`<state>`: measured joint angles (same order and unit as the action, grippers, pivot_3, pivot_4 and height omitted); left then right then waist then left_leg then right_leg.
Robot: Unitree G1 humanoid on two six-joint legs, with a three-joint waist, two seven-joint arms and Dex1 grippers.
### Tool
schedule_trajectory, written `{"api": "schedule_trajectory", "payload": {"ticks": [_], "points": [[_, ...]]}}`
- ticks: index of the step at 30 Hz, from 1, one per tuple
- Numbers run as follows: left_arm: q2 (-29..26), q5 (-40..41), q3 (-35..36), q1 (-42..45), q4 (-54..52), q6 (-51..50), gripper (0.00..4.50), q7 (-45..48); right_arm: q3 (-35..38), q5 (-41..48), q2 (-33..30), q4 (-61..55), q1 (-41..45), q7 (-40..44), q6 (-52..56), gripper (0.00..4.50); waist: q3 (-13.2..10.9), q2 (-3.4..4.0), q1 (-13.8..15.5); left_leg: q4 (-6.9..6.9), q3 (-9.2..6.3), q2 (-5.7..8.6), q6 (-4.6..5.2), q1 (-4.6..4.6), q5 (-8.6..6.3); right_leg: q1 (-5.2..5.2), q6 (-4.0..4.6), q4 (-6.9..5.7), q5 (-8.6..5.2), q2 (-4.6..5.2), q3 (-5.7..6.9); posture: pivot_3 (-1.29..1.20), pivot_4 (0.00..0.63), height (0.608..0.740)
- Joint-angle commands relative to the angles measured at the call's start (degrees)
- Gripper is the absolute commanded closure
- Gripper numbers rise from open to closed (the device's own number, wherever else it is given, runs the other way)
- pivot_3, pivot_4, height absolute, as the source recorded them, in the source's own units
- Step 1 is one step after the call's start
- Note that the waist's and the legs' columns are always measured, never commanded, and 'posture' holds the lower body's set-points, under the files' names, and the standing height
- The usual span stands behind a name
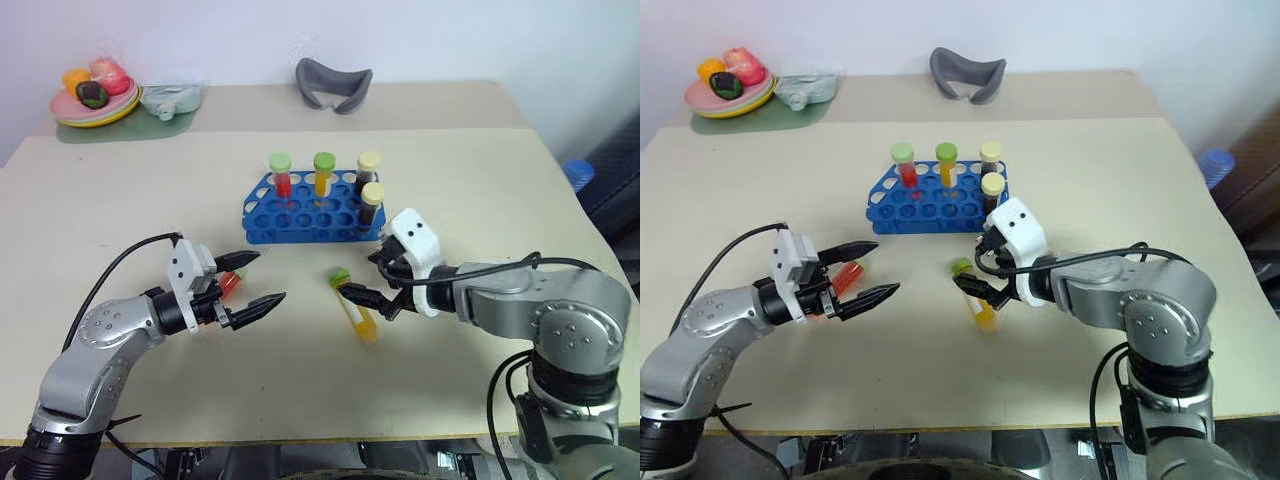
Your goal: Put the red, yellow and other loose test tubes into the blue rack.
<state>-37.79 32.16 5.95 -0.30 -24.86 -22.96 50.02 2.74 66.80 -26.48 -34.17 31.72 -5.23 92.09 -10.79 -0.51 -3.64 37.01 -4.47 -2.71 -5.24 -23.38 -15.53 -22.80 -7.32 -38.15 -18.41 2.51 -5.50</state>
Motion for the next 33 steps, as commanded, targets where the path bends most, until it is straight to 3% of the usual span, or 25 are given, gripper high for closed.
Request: {"api": "schedule_trajectory", "payload": {"ticks": [1,7,14,19,29,33], "points": [[-0.65,-0.99,-0.1,-0.45,-0.75,2.16,0.0,1.41,-2.34,11.51,1.26,3.76,2.44,-12.82,0.41,0.08,0.0,0.0,-0.14,0.0,0.01,0.0,0.01,0.0,-0.01,0.0,0.0,0.01,0.0,0.0,0.0,0.0,0.15,0.74],[-1.2,-2.26,-0.03,-1.82,-0.36,4.26,0.0,3.32,-8.17,21.91,0.24,12.18,3.99,-33.0,-1.9,0.08,0.0,0.0,-0.38,0.0,0.0,-0.01,0.02,0.01,-0.01,-0.03,0.0,-0.05,0.0,-0.02,0.0,0.0,0.15,0.74],[-1.16,-2.24,0.05,-3.11,-1.34,5.11,0.0,4.31,-23.06,44.33,-9.5,16.77,8.89,-53.38,-18.19,0.08,-0.01,0.02,-0.43,0.0,0.0,-0.03,0.03,0.0,-0.01,-0.05,0.0,-0.06,0.0,-0.04,-0.01,0.0,0.15,0.74],[-0.99,-2.27,0.21,-4.03,-1.7,5.7,0.0,4.3,-28.28,46.2,-11.78,18.11,11.13,-56.95,-23.52,0.08,-0.01,0.01,-0.37,0.0,-0.01,-0.03,0.03,-0.01,-0.02,-0.06,0.0,-0.05,0.0,-0.05,-0.01,0.0,0.15,0.74],[-0.96,-2.39,0.1,-4.84,-1.87,6.59,0.0,4.51,-31.16,46.2,-12.83,20.03,12.52,-59.03,-26.42,0.08,-0.01,0.01,-0.33,0.0,-0.01,-0.03,0.03,-0.01,-0.02,-0.06,0.01,-0.05,-0.01,-0.05,-0.01,0.0,0.15,0.74],[-0.99,-2.34,0.14,-5.01,-1.84,6.76,0.0,4.54,-31.57,46.2,-12.92,20.0,12.94,-58.97,-26.59,1.84,-0.01,0.01,-0.33,0.0,-0.01,-0.03,0.03,-0.01,-0.02,-0.07,0.01,-0.05,-0.01,-0.05,-0.02,0.0,0.15,0.74]]}}
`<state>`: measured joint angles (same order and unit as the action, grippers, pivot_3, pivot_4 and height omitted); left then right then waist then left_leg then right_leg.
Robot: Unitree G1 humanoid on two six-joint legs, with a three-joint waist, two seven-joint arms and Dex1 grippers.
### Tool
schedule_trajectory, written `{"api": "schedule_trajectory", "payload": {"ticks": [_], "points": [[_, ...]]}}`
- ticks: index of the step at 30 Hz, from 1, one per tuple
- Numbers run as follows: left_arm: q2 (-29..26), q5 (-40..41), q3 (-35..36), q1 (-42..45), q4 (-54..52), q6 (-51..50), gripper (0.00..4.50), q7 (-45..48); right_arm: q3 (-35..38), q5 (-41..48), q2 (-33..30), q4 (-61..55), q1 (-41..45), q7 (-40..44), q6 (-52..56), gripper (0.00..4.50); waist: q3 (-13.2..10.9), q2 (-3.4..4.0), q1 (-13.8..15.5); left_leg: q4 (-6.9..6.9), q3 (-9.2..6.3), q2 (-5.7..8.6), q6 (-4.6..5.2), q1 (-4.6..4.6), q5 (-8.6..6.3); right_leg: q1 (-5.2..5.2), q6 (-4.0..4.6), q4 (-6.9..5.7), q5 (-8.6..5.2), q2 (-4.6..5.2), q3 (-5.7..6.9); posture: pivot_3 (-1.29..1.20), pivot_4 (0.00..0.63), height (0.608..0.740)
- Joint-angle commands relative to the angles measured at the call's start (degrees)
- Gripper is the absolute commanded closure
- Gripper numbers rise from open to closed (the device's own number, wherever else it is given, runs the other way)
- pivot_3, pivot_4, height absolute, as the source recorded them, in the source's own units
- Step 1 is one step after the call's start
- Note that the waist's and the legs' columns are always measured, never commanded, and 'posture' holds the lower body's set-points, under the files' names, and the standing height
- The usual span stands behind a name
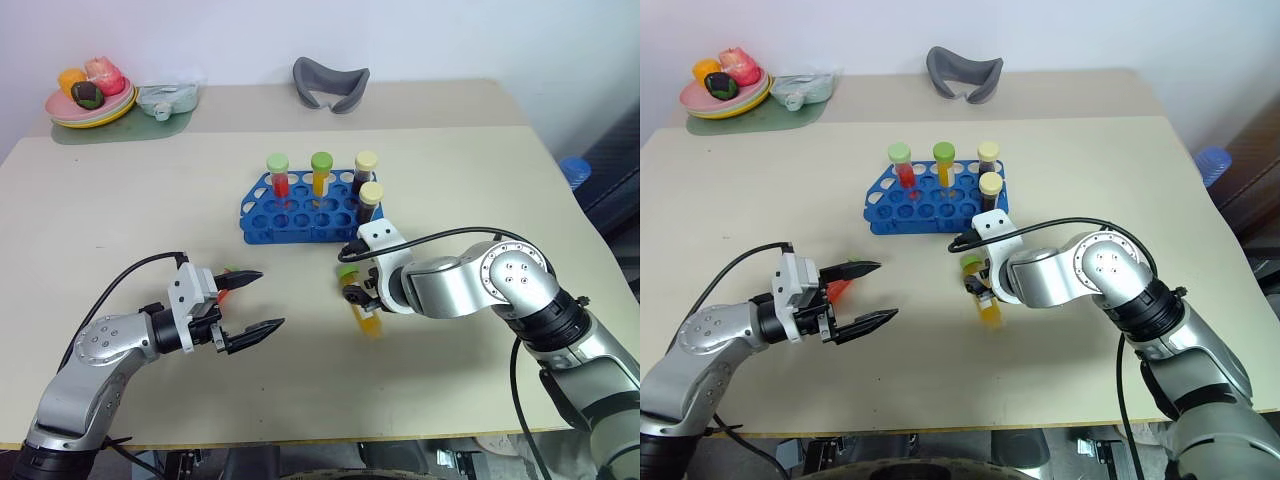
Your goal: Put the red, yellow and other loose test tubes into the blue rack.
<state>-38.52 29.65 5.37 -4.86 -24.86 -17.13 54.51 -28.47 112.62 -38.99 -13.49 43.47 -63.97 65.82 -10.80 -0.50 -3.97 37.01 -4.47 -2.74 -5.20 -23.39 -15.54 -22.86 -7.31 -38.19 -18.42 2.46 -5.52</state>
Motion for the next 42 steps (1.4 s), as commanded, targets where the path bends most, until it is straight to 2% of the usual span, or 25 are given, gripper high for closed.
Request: {"api": "schedule_trajectory", "payload": {"ticks": [1,8,12,13,20,23,25,27,30,35,42], "points": [[-0.22,0.13,0.65,-0.53,-1.85,1.0,0.0,0.02,-0.41,0.38,-0.38,-0.67,1.31,-0.1,-0.32,2.28,0.0,0.0,0.0,0.0,0.0,0.0,0.0,0.0,0.0,-0.01,0.0,0.0,0.0,0.0,0.0,0.0,0.15,0.74],[0.04,-0.21,0.46,-0.68,-1.53,1.38,0.0,0.0,-0.57,0.38,-0.45,-0.49,1.81,0.17,-0.38,2.28,0.0,0.0,0.0,-0.01,0.0,0.0,0.0,0.0,0.0,-0.01,0.0,0.0,0.0,0.0,0.0,0.0,0.15,0.74],[0.16,-0.42,0.34,-0.5,-1.15,1.58,0.0,0.05,-0.37,0.38,-0.48,-0.31,2.32,0.36,-0.34,3.55,0.0,0.0,0.0,-0.01,0.0,0.0,0.0,-0.01,0.0,-0.01,0.0,0.0,0.0,0.0,0.0,0.0,0.15,0.74],[0.18,-0.45,0.31,-0.49,-1.1,1.61,0.0,0.04,-0.3,0.38,-0.45,-0.31,2.39,0.49,-0.35,3.7,0.0,0.0,0.0,-0.01,0.0,0.0,0.0,-0.01,0.0,-0.02,0.0,0.0,0.0,0.0,0.0,0.0,0.15,0.74],[0.3,-0.82,0.64,-0.79,-0.88,1.83,0.0,-0.38,1.54,-0.84,-0.38,-2.8,3.55,4.87,-1.04,3.7,-0.01,0.01,0.0,-0.01,0.0,0.0,0.0,-0.02,0.0,-0.03,0.01,0.01,0.0,0.0,0.0,0.0,0.15,0.74],[0.67,-1.57,2.15,-1.13,0.22,3.24,0.0,-1.3,5.61,-12.86,0.18,-9.09,3.83,16.97,-2.06,3.7,-0.02,0.03,0.02,-0.02,0.0,0.0,0.01,-0.02,0.0,-0.05,0.01,0.01,0.0,-0.01,0.0,0.0,0.15,0.74],[1.79,-1.11,4.28,-0.72,1.55,4.14,0.0,-3.11,8.31,-27.33,0.43,-15.13,2.18,29.15,-9.58,3.7,-0.02,0.03,0.13,-0.05,-0.01,0.0,0.01,-0.04,0.0,-0.07,0.0,0.01,0.0,-0.01,0.0,0.0,0.15,0.74],[3.33,-1.11,5.97,-0.08,3.17,5.31,0.0,-5.15,7.21,-43.67,-0.19,-18.66,0.35,39.92,-18.68,3.7,-0.02,0.03,0.24,-0.05,-0.01,0.0,0.01,-0.04,0.0,-0.1,0.0,0.02,0.0,-0.01,0.01,0.0,0.15,0.74],[4.74,-2.23,6.56,1.07,5.53,6.91,0.0,-6.61,5.08,-60.55,2.64,-15.74,-2.48,48.12,-29.0,3.7,0.01,-0.01,0.35,-0.04,-0.01,0.0,0.0,-0.04,0.0,-0.05,-0.01,0.09,0.0,-0.01,0.03,0.0,0.15,0.74],[6.44,-2.64,5.86,3.53,7.44,7.32,0.0,-8.31,5.2,-77.14,13.74,-4.55,-4.21,55.49,-41.78,3.7,0.0,0.0,0.0,-0.04,0.02,0.0,-0.01,-0.02,0.0,-0.09,-0.01,0.0,0.01,-0.02,0.02,0.0,0.15,0.74],[7.46,-2.97,4.14,5.49,6.08,5.8,0.0,-10.25,6.53,-89.81,25.81,6.53,-6.59,62.52,-53.28,3.7,-0.01,0.01,-0.03,-0.05,0.02,0.01,-0.03,-0.03,0.01,-0.09,-0.01,-0.01,0.01,0.01,0.02,0.0,0.15,0.74]]}}
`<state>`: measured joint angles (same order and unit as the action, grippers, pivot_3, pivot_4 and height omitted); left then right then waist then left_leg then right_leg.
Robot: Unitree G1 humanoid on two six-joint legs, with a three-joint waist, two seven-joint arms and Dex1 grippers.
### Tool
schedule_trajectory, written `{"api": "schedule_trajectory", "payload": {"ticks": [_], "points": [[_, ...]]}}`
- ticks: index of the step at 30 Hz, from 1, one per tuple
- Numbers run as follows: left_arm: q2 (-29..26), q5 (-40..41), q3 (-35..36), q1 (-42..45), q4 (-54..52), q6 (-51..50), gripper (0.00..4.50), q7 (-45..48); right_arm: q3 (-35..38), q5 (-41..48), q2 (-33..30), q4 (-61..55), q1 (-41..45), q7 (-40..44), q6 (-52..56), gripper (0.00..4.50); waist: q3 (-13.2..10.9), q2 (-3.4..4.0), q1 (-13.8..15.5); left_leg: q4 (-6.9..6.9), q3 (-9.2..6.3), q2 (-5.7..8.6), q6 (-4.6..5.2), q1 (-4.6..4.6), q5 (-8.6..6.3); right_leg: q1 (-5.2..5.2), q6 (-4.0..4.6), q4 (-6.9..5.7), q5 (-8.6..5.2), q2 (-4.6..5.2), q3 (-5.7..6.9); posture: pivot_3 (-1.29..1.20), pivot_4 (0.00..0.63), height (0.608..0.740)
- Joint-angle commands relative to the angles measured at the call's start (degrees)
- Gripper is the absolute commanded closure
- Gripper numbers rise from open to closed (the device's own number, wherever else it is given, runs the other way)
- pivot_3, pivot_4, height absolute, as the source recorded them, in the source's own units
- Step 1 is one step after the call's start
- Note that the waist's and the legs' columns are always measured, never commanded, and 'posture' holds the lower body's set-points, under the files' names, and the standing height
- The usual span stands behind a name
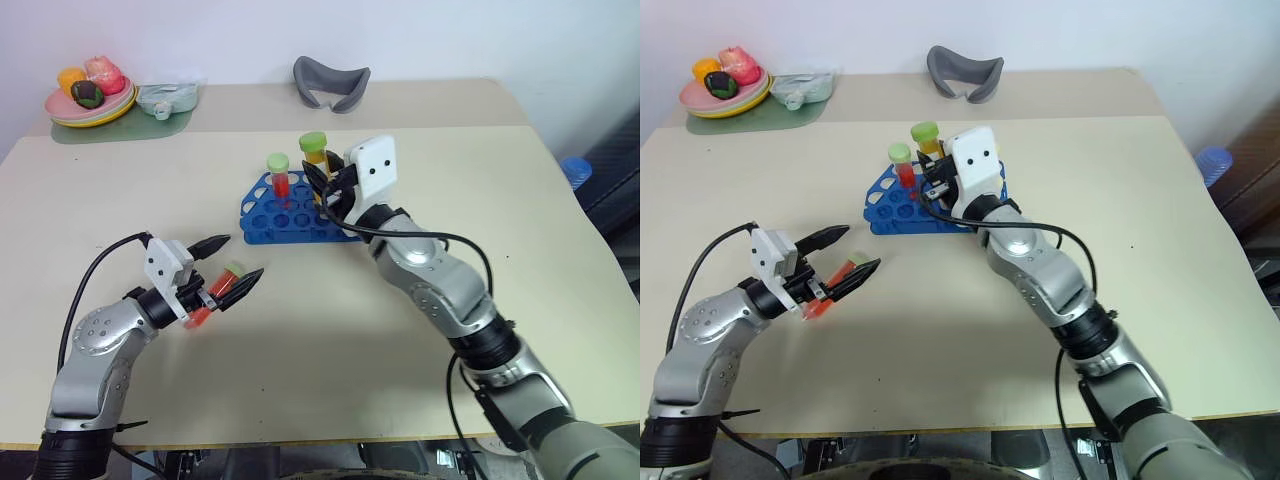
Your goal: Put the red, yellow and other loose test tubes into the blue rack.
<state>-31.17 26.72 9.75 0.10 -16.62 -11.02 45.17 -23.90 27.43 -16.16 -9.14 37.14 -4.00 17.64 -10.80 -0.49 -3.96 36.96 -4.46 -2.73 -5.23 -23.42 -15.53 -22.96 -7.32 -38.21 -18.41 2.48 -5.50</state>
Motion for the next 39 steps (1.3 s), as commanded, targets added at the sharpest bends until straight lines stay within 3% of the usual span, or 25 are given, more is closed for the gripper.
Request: {"api": "schedule_trajectory", "payload": {"ticks": [1,15,28,35,36,39], "points": [[0.19,-0.02,-0.4,0.66,-2.43,-0.54,0.0,-1.21,2.26,-5.97,4.26,3.62,-0.56,3.39,-6.63,3.7,0.0,0.0,-0.05,0.0,0.0,0.0,-0.01,0.0,0.0,0.0,0.0,-0.01,0.0,0.0,0.0,0.0,0.15,0.74],[0.73,0.78,-0.72,0.99,-5.47,-3.02,0.0,-4.24,8.63,-16.15,13.77,19.41,-3.67,12.21,-22.82,3.7,0.0,0.0,-0.06,0.01,0.0,0.0,-0.05,0.04,0.03,0.01,0.0,-0.08,0.0,0.0,0.0,0.0,0.15,0.74],[-0.05,1.65,0.15,0.36,-7.69,-5.38,0.0,-4.56,11.46,-19.73,17.64,23.07,-6.21,15.42,-27.01,3.7,0.0,0.0,-0.1,0.01,0.0,0.0,-0.09,0.06,0.05,0.02,0.0,-0.12,0.0,0.0,0.0,0.0,0.15,0.74],[-0.49,2.26,0.41,0.22,-8.5,-6.6,0.0,-4.81,12.46,-20.5,18.99,20.55,-7.37,15.64,-27.26,0.22,0.0,0.01,-0.13,0.01,0.0,0.0,-0.09,0.07,0.05,0.02,0.0,-0.13,0.0,0.0,0.0,0.0,0.15,0.74],[-0.54,2.33,0.4,0.25,-8.59,-6.75,0.0,-4.89,12.7,-20.23,19.2,19.7,-7.26,15.68,-27.16,0.03,0.0,0.01,-0.11,0.01,0.0,0.0,-0.09,0.07,0.05,0.02,0.0,-0.13,0.0,0.0,0.0,0.0,0.15,0.74],[-0.59,2.51,0.51,0.2,-8.82,-7.08,0.0,-5.03,13.34,-19.56,19.47,17.08,-6.73,16.01,-25.91,0.03,0.0,0.01,-0.09,0.01,0.0,0.0,-0.1,0.07,0.05,0.02,0.0,-0.14,0.0,0.0,0.0,0.0,0.15,0.74]]}}
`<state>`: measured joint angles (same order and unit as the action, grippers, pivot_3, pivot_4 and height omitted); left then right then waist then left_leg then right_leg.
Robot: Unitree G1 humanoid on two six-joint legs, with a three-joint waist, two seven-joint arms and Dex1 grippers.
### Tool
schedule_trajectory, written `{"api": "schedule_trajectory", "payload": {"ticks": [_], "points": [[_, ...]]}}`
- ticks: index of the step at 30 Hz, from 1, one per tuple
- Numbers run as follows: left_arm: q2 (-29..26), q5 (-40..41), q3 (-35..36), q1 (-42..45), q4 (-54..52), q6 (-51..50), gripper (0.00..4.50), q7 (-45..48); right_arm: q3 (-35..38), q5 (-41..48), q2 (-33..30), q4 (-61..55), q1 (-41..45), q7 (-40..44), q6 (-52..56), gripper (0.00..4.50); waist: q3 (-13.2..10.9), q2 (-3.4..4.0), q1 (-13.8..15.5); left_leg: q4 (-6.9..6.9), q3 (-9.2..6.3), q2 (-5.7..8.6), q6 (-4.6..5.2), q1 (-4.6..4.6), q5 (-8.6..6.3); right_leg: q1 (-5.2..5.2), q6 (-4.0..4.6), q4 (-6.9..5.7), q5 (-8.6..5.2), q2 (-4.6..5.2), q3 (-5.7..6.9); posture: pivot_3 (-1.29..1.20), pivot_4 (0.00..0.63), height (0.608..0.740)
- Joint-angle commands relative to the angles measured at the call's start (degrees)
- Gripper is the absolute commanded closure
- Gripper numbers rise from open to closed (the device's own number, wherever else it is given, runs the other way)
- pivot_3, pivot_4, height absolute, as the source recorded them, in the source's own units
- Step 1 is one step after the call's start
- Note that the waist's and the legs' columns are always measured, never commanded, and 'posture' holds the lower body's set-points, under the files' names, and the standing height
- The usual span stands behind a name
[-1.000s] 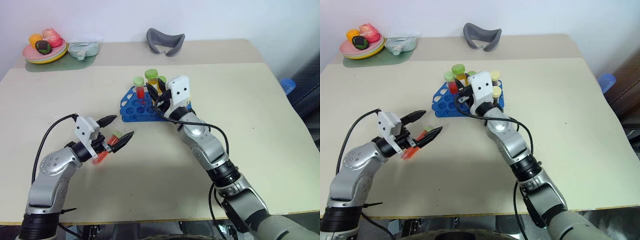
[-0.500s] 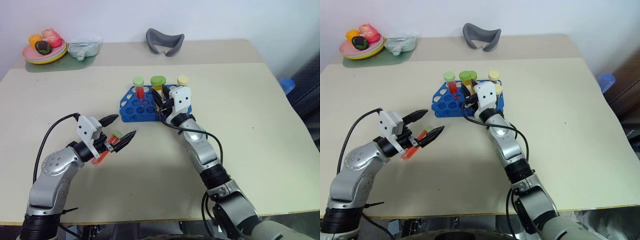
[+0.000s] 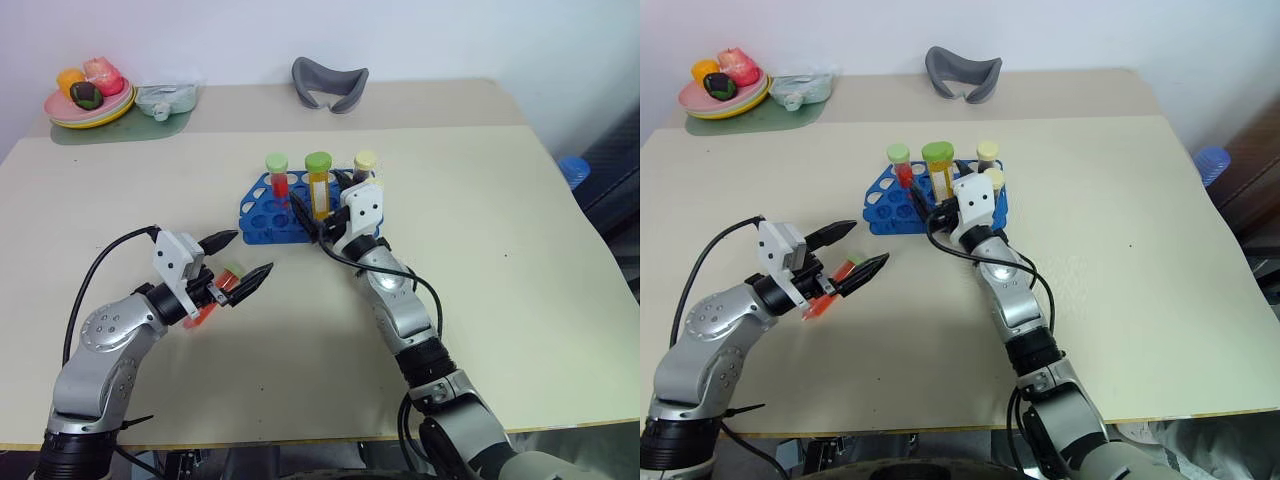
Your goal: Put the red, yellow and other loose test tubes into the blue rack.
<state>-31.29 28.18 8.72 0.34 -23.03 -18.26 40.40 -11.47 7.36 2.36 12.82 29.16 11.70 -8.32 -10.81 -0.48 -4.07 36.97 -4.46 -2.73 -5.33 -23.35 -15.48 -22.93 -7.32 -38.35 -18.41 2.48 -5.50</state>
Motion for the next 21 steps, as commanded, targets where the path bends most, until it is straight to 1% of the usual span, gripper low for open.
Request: {"api": "schedule_trajectory", "payload": {"ticks": [1,13,18,19,21], "points": [[-0.43,1.05,1.6,-0.17,-2.39,0.19,0.0,-0.21,1.04,0.43,0.98,-5.37,1.45,0.3,0.42,0.03,0.0,0.0,0.01,0.0,0.0,0.0,0.0,0.0,0.0,0.0,0.0,0.0,0.0,0.0,0.0,0.0,0.15,0.74],[0.15,0.73,1.44,-1.28,-1.79,1.59,0.0,0.34,2.99,-1.2,1.17,-4.02,3.7,-2.4,6.3,0.03,0.0,0.0,0.04,0.01,0.0,0.0,-0.02,0.01,0.01,0.01,0.0,-0.02,0.0,0.0,0.0,0.0,0.15,0.74],[0.11,0.69,1.45,-1.18,-1.71,1.48,0.0,0.32,3.35,-0.58,1.53,-5.09,3.46,-1.93,7.61,0.03,0.0,0.0,0.03,0.0,0.0,0.01,-0.02,0.01,0.01,0.01,0.0,-0.02,0.0,0.01,0.0,0.0,0.15,0.74],[0.11,0.65,1.39,-1.18,-1.73,1.44,0.0,0.29,3.26,-0.38,1.65,-5.71,3.2,-1.7,7.81,0.26,0.0,0.0,-0.01,0.0,0.0,0.01,-0.02,0.01,0.01,0.01,0.0,-0.02,0.0,0.01,0.0,0.0,0.15,0.74],[0.15,0.6,1.28,-1.21,-1.79,1.39,0.0,0.22,3.11,-0.49,1.81,-6.6,2.84,-1.66,8.12,0.92,0.0,0.0,-0.02,0.0,0.0,0.0,-0.02,0.01,0.01,0.01,0.0,-0.02,0.0,0.01,0.0,0.0,0.15,0.74]]}}
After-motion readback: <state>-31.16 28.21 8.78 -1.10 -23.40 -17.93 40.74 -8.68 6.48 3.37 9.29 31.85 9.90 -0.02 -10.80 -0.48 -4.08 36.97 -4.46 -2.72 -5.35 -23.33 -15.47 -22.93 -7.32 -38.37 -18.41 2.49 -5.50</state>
